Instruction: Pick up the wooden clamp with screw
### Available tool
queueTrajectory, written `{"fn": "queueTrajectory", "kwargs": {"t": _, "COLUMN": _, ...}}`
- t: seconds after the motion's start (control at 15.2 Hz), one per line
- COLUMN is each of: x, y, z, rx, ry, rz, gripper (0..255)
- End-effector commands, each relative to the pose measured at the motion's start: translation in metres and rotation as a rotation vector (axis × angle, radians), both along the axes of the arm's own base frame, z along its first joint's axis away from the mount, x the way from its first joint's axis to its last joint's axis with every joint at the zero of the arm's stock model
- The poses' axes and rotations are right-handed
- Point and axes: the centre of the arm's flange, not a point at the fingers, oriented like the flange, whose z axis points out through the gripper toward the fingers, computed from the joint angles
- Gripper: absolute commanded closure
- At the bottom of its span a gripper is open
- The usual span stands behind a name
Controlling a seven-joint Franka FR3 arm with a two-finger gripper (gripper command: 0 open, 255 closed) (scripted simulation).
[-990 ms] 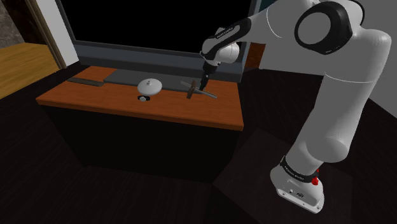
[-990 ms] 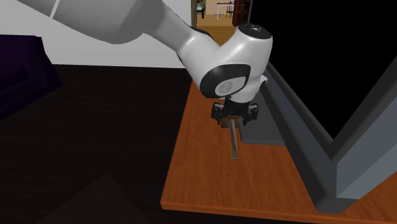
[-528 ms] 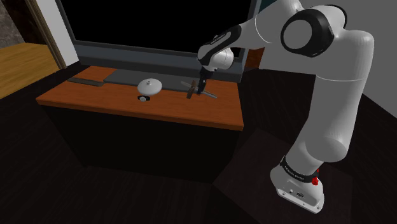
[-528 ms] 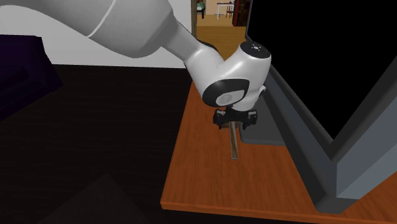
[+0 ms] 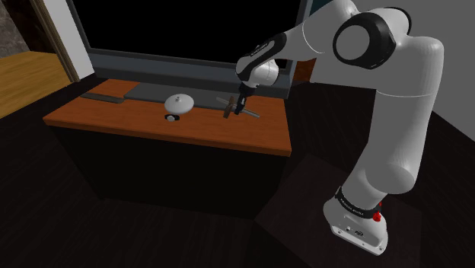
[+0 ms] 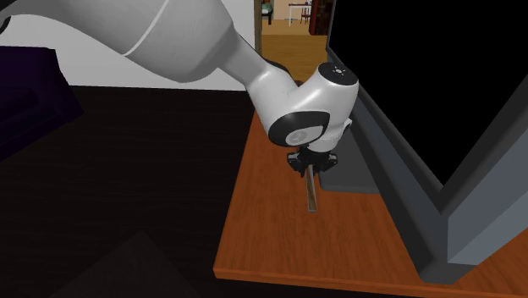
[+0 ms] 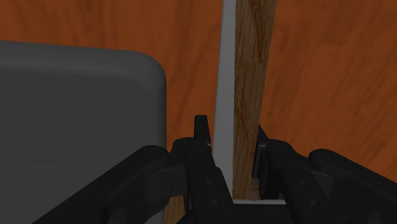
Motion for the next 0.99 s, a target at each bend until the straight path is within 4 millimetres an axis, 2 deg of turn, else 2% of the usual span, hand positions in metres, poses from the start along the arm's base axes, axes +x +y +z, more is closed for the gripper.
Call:
{"fn": "queueTrajectory", "kwargs": {"t": 0.0, "x": 0.000, "y": 0.000, "z": 0.000, "rx": 0.000, "ry": 0.000, "rz": 0.000, "gripper": 255}}
{"fn": "queueTrajectory", "kwargs": {"t": 0.26, "x": 0.000, "y": 0.000, "z": -0.001, "rx": 0.000, "ry": 0.000, "rz": 0.000, "gripper": 255}}
{"fn": "queueTrajectory", "kwargs": {"t": 0.92, "x": 0.000, "y": 0.000, "z": 0.052, "rx": 0.000, "ry": 0.000, "rz": 0.000, "gripper": 255}}
